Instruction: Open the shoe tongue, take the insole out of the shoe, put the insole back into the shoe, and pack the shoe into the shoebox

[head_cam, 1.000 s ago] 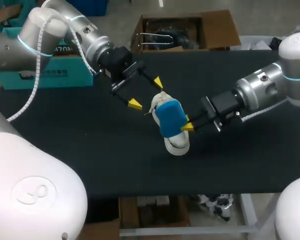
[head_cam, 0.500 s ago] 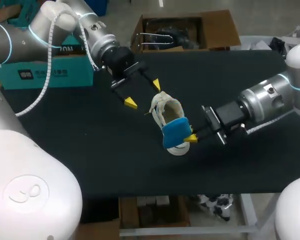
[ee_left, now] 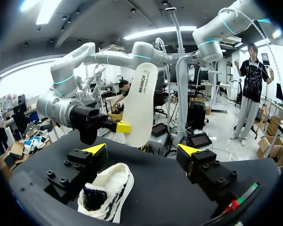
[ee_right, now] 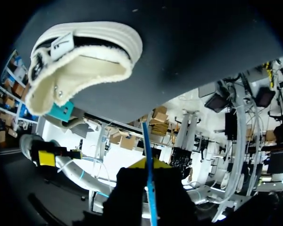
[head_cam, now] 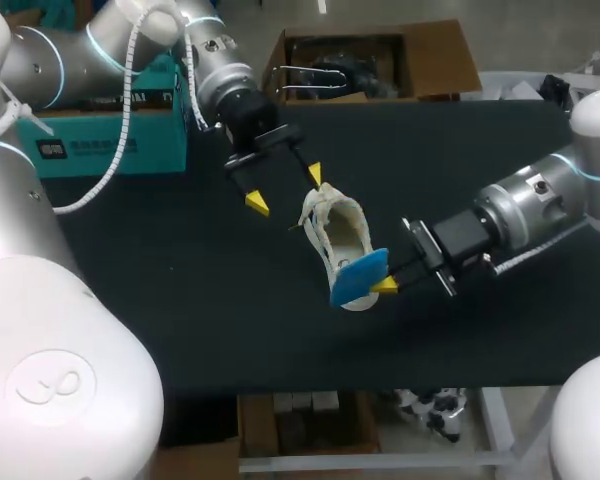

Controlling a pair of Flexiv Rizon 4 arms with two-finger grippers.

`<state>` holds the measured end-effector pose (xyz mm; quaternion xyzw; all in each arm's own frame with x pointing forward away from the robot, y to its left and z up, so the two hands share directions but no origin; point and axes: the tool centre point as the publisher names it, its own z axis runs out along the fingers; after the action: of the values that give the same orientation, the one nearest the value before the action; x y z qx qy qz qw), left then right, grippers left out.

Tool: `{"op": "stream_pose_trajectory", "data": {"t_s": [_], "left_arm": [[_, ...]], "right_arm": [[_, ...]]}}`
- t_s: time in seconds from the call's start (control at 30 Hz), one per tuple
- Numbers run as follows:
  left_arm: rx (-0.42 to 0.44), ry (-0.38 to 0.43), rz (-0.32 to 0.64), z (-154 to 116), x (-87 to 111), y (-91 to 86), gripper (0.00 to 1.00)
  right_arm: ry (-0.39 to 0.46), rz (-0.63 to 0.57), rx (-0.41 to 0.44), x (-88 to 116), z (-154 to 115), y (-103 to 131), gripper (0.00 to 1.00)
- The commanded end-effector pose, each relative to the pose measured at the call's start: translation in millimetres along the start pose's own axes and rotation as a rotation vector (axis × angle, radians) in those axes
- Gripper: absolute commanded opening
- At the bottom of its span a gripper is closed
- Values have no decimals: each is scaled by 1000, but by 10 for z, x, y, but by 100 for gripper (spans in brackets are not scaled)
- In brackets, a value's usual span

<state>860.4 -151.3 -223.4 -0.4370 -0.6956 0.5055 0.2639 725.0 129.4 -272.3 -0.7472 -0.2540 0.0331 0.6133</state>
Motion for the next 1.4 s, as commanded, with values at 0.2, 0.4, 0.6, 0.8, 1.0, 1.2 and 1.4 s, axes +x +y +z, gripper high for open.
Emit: {"op": "stream_pose_trajectory", "data": {"t_s": [0.2,0.4,0.6,0.8,1.0,1.2,1.4], "left_arm": [[9,96,1,-38,-37,34,100],[9,96,1,-38,-37,34,100],[9,96,1,-38,-37,34,100],[9,96,1,-38,-37,34,100],[9,96,1,-38,-37,34,100],[9,96,1,-38,-37,34,100],[-1,61,0,-5,-25,37,100]], "right_arm": [[-7,0,13,27,-9,35,0],[-7,0,13,27,-9,35,0],[-7,0,13,27,-9,35,0],[-7,0,13,27,-9,35,0],[-7,0,13,27,-9,35,0],[-7,0,13,27,-9,35,0],[17,3,11,37,0,44,0]]}}
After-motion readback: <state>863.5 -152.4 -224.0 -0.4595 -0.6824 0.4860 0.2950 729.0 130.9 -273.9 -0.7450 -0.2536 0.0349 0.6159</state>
